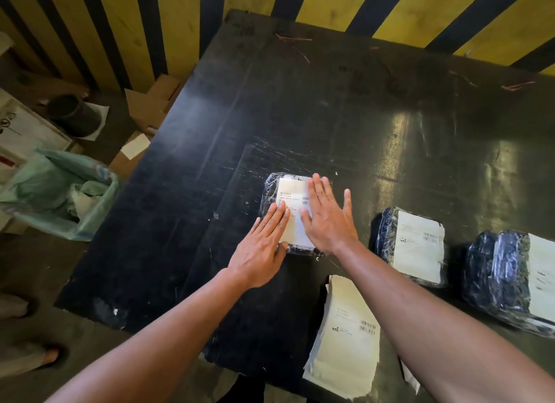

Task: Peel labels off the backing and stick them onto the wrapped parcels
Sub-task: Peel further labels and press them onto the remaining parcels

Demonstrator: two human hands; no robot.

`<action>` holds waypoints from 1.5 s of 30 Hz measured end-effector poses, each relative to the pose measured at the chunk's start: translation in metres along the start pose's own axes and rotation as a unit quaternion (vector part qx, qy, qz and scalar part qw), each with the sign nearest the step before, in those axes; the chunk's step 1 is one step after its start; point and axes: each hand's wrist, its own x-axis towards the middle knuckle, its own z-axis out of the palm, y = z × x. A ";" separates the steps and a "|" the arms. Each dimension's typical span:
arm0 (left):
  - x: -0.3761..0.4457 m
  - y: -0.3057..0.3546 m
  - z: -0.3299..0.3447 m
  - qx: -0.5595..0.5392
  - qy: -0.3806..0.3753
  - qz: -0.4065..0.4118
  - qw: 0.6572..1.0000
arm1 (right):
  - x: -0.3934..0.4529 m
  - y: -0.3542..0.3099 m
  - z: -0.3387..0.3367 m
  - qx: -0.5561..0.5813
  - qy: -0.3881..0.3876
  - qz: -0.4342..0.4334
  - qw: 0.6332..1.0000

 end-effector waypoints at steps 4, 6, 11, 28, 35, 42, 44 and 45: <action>0.001 0.000 0.000 -0.010 -0.010 -0.007 1.000 | -0.005 -0.001 -0.002 -0.003 0.016 0.027 1.000; 0.002 0.000 0.001 -0.026 -0.009 -0.010 1.000 | -0.014 -0.010 0.002 -0.022 0.014 -0.051 0.998; 0.003 -0.001 0.000 -0.026 -0.007 -0.013 1.000 | -0.032 -0.009 0.010 -0.038 0.006 -0.038 0.999; 0.002 0.004 -0.004 -0.030 -0.024 -0.027 0.999 | -0.100 0.001 0.032 -0.037 0.026 -0.023 0.999; 0.002 0.005 -0.007 -0.002 -0.047 -0.027 0.999 | -0.121 -0.022 0.044 -0.043 -0.009 -0.090 0.995; -0.004 0.025 0.001 0.107 -0.035 -0.047 0.993 | -0.126 -0.006 0.035 -0.020 -0.005 -0.055 0.998; -0.014 0.035 0.013 0.138 -0.037 -0.009 0.990 | -0.118 -0.009 0.033 -0.010 -0.013 -0.055 0.998; -0.021 0.039 0.021 0.153 -0.041 0.008 0.987 | -0.116 -0.010 0.033 -0.013 -0.020 -0.056 0.998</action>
